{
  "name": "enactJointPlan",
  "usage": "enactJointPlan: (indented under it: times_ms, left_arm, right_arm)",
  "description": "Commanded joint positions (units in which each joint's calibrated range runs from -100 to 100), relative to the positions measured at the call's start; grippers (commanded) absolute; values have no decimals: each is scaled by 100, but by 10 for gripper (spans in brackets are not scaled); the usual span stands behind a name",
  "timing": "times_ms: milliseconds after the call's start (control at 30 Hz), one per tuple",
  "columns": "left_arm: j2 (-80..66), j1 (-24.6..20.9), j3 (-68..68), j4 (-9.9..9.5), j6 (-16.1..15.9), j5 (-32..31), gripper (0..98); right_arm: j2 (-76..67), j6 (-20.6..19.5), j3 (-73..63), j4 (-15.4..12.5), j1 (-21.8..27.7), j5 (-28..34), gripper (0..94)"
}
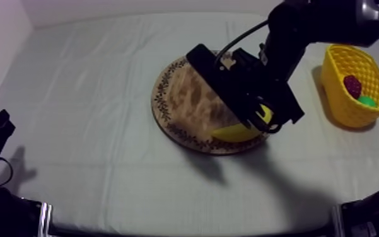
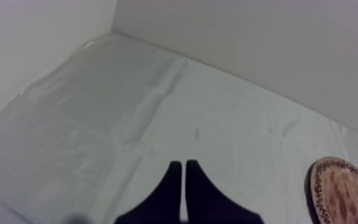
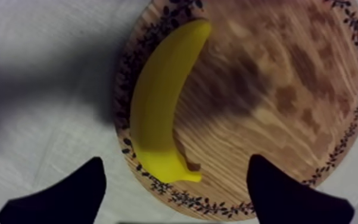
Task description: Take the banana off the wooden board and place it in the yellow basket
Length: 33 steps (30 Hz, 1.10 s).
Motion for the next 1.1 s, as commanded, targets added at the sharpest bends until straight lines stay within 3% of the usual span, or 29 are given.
enactJointPlan:
  times_ms: [0, 700, 800, 1067]
  left_arm:
    - [2, -2, 3, -1, 1, -1, 1]
    - [2, -2, 3, -1, 1, -1, 1]
    - [2, -2, 3, -1, 1, -1, 1]
    - [2, -2, 3, -1, 1, -1, 1]
  right_arm:
    - [159, -43, 29, 4, 9, -101, 738]
    - [1094, -346, 99, -19, -140, -596, 688]
    - [1192, -373, -9, -9, -146, -624, 617]
    - [1372, -504, -8, 38, -182, -834, 315]
